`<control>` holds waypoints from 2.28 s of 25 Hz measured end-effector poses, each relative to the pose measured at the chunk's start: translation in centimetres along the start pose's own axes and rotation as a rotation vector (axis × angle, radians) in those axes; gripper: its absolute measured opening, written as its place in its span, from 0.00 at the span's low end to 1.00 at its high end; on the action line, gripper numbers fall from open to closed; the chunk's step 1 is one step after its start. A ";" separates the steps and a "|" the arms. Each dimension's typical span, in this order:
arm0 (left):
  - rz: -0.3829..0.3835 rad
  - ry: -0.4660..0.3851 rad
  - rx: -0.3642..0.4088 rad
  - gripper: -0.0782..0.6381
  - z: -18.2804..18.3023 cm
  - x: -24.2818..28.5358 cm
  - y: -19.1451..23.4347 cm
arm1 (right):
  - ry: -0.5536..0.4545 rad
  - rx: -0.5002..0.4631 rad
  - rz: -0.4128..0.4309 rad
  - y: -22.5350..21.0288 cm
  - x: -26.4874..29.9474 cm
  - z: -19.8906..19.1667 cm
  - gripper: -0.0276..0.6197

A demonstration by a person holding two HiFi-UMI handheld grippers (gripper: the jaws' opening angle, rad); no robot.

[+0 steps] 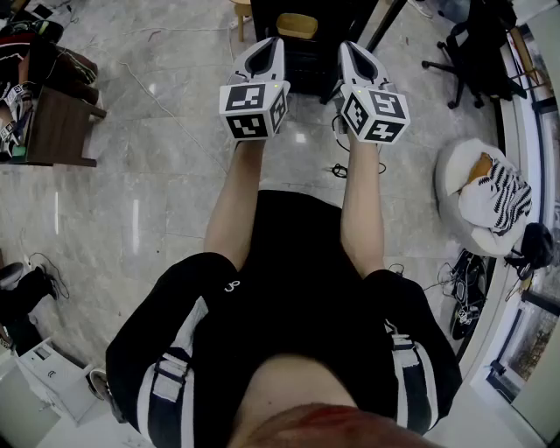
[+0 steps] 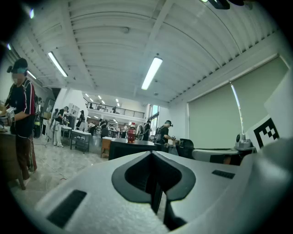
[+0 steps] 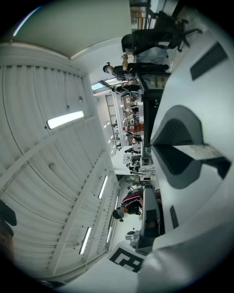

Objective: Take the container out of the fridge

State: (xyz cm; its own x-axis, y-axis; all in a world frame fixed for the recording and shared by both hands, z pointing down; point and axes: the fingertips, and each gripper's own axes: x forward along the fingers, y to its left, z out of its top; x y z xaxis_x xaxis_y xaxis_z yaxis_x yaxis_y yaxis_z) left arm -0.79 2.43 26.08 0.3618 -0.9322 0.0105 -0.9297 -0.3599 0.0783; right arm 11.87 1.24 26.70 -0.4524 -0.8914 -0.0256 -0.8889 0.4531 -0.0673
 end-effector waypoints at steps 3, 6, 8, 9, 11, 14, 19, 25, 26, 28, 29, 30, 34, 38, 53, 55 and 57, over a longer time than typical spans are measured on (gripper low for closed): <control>0.017 0.001 -0.010 0.12 0.1 0.0 -0.4 | -0.010 -0.025 0.000 -0.5 -0.4 0.5 0.06; 0.026 -0.001 -0.008 0.12 0.1 0.1 -0.3 | -0.023 -0.051 -0.008 -0.9 -0.2 1.0 0.06; 0.034 0.001 -0.012 0.12 -0.1 0.2 0.0 | -0.030 -0.035 -0.018 -1.5 0.0 1.1 0.06; 0.039 0.005 -0.016 0.12 -0.3 0.2 0.1 | -0.032 -0.020 -0.023 -1.9 0.0 1.0 0.06; 0.053 0.009 -0.034 0.12 -0.8 0.4 0.8 | -0.025 -0.001 -0.031 -2.6 0.4 0.5 0.06; 0.087 0.019 -0.064 0.12 -2.0 0.9 2.3 | 0.001 0.001 -0.038 -3.1 1.7 -0.9 0.06; 0.132 0.055 -0.109 0.12 -4.8 3.1 5.8 | 0.029 -0.015 -0.050 -3.7 5.8 -3.1 0.06; 0.135 0.081 -0.119 0.12 -5.8 9.6 10.2 | 0.048 -0.024 -0.042 -5.5 12.9 -4.1 0.06; 0.130 0.090 -0.121 0.12 -6.0 11.0 10.7 | 0.059 -0.020 -0.048 -6.3 14.1 -4.5 0.06; 0.116 0.120 -0.120 0.12 -6.7 13.7 11.5 | 0.086 -0.003 -0.066 -7.9 16.4 -5.6 0.06; 0.106 0.140 -0.117 0.12 -7.3 14.9 12.0 | 0.099 0.012 -0.077 -8.5 17.5 -6.3 0.06; 0.096 0.162 -0.114 0.12 -7.9 16.2 12.5 | 0.113 0.026 -0.090 -9.1 18.6 -7.2 0.06; 0.052 0.252 -0.117 0.12 -10.8 20.6 14.9 | 0.191 0.079 -0.131 -10.4 22.8 -11.3 0.06; 0.007 0.337 -0.135 0.12 -13.7 24.1 16.9 | 0.267 0.099 -0.165 -11.2 26.3 -14.5 0.06; 0.050 0.444 -0.358 0.12 -20.8 27.4 20.3 | 0.643 -0.115 -0.002 -9.9 30.5 -27.9 0.06; 0.065 0.456 -0.364 0.12 -21.6 27.0 20.4 | 0.704 -0.187 0.063 -9.6 30.8 -30.2 0.06; 0.078 0.458 -0.373 0.12 -22.3 26.7 20.7 | 0.765 -0.269 0.120 -9.7 31.8 -33.0 0.07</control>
State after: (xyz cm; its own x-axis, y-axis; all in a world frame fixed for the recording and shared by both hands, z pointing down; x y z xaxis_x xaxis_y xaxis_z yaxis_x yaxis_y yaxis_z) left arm -8.86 -29.11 50.22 0.3638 -0.8139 0.4530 -0.8976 -0.1763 0.4041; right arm 3.74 -31.26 59.42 -0.3822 -0.6291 0.6769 -0.7742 0.6179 0.1371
